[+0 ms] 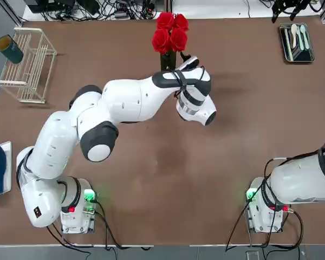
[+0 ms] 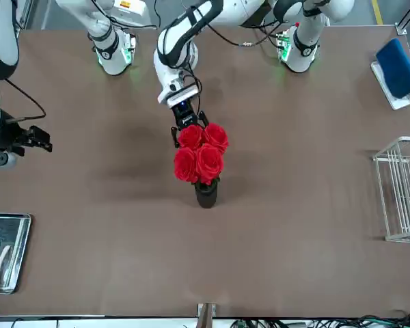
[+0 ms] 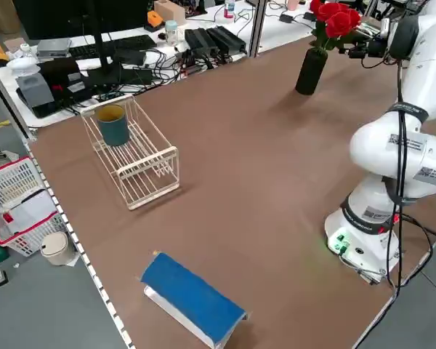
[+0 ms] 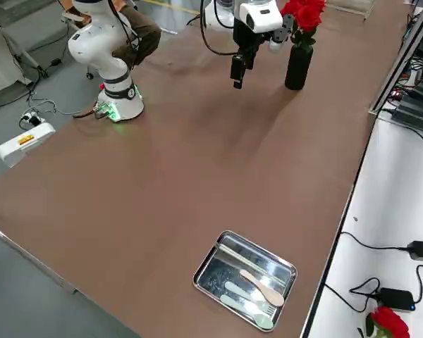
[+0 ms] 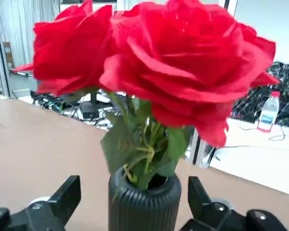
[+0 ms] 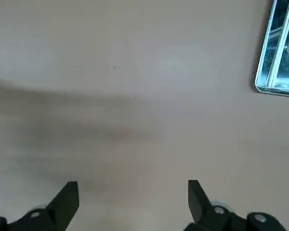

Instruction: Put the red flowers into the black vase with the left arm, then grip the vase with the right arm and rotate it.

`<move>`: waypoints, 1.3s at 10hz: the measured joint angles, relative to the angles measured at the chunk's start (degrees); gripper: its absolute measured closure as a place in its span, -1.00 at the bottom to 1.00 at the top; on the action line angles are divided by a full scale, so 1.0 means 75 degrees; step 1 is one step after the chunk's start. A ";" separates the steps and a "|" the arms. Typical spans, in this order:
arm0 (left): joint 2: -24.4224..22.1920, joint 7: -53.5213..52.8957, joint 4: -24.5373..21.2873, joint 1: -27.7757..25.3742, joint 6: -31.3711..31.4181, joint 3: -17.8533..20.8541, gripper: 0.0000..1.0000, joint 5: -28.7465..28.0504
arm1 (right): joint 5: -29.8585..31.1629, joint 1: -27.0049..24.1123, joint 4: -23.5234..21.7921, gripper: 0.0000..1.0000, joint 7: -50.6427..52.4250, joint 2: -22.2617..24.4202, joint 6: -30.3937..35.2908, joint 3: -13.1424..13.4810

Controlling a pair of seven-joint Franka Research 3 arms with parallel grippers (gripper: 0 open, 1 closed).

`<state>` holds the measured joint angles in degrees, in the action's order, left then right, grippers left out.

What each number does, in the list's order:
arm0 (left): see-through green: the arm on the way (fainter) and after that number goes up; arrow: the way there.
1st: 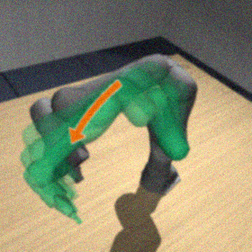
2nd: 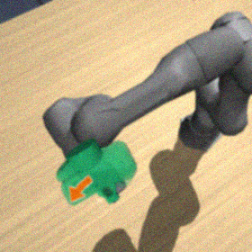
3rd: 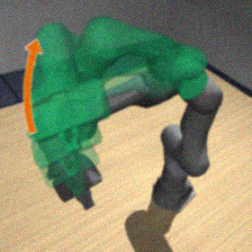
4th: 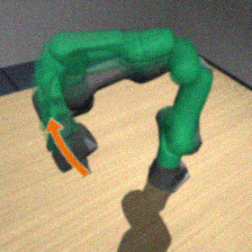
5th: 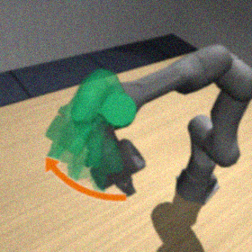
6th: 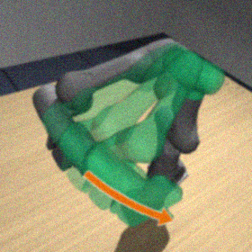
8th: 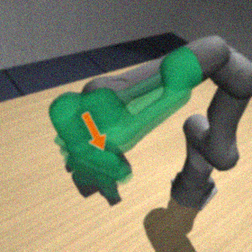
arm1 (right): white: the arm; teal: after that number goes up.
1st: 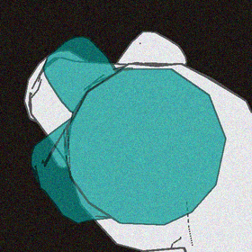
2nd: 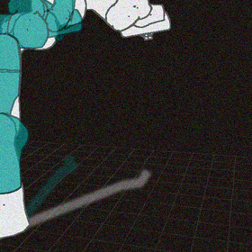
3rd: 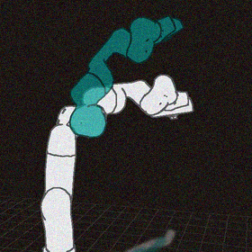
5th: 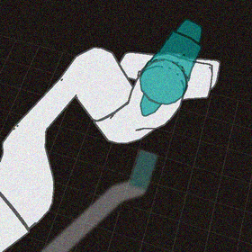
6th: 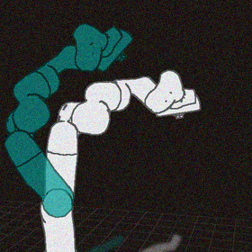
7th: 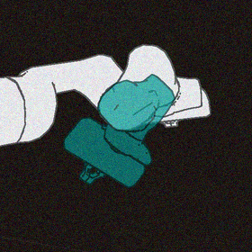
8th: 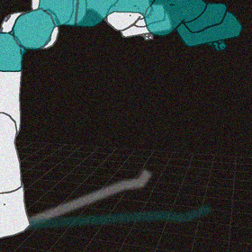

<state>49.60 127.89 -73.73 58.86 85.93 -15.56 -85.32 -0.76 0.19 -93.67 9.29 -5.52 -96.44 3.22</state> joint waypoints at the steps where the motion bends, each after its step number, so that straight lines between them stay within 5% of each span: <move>1: -0.0057 -0.0179 0.0023 0.0057 -0.0145 -0.0120 -0.96 0.0332 | -0.0009 0.0027 0.0000 -1.00 -0.0010 0.0000 0.0000 -0.0006; 8: -0.2134 -0.2189 0.0131 -0.0028 -0.0556 -0.0391 -0.97 0.2319 | -0.0017 0.0118 -0.0006 -1.00 -0.0134 0.0000 0.0007 -0.0011; 13: -0.3834 -0.3780 0.0158 -0.1664 -0.0577 -0.0348 -0.98 0.3702 | -0.0798 0.0222 -0.0277 -1.00 -0.0202 -0.0052 -0.0134 -0.0028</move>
<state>20.85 99.53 -72.55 46.38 81.60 -18.17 -57.56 -6.75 1.86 -95.75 7.78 -5.91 -97.45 3.00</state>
